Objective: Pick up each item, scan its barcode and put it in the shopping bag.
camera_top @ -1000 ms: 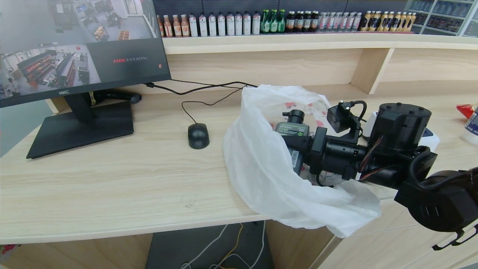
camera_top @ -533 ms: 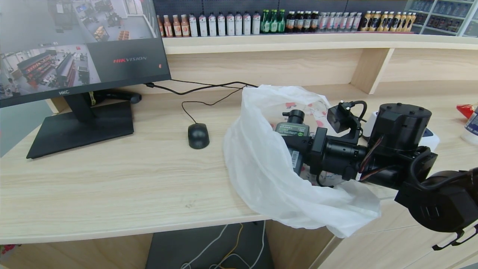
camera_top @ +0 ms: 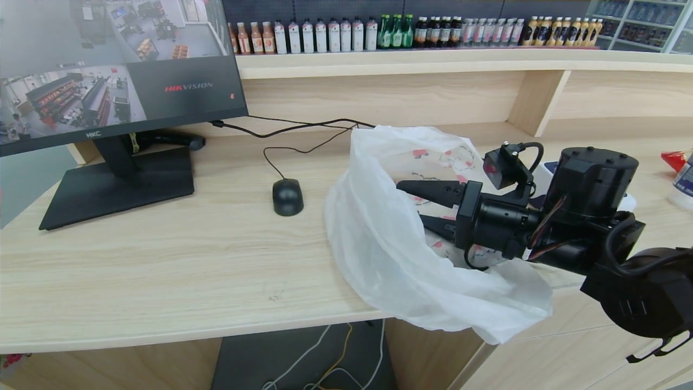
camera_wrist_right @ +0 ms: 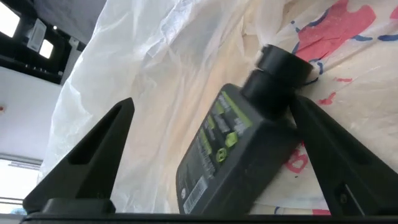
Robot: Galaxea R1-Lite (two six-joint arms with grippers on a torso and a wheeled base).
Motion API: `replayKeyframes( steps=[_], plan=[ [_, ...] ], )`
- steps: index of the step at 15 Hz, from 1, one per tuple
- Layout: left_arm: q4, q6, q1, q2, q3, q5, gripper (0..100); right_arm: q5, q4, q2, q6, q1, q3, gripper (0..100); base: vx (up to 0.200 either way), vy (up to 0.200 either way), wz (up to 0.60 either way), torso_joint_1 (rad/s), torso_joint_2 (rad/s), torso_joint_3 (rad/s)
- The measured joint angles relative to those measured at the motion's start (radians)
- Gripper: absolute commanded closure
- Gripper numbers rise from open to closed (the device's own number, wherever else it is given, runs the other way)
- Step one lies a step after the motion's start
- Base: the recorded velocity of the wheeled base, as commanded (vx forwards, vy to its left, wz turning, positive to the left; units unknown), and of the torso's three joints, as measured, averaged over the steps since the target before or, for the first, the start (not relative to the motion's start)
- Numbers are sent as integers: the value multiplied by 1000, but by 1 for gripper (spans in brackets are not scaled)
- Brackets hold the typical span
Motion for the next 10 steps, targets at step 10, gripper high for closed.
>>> replayKeyframes(
  steps=[10],
  plan=[
    [0,0,0,0,0,0,0,-56,1,-81,0,-35,-22,0,0,0,0,0,0,0]
  ],
)
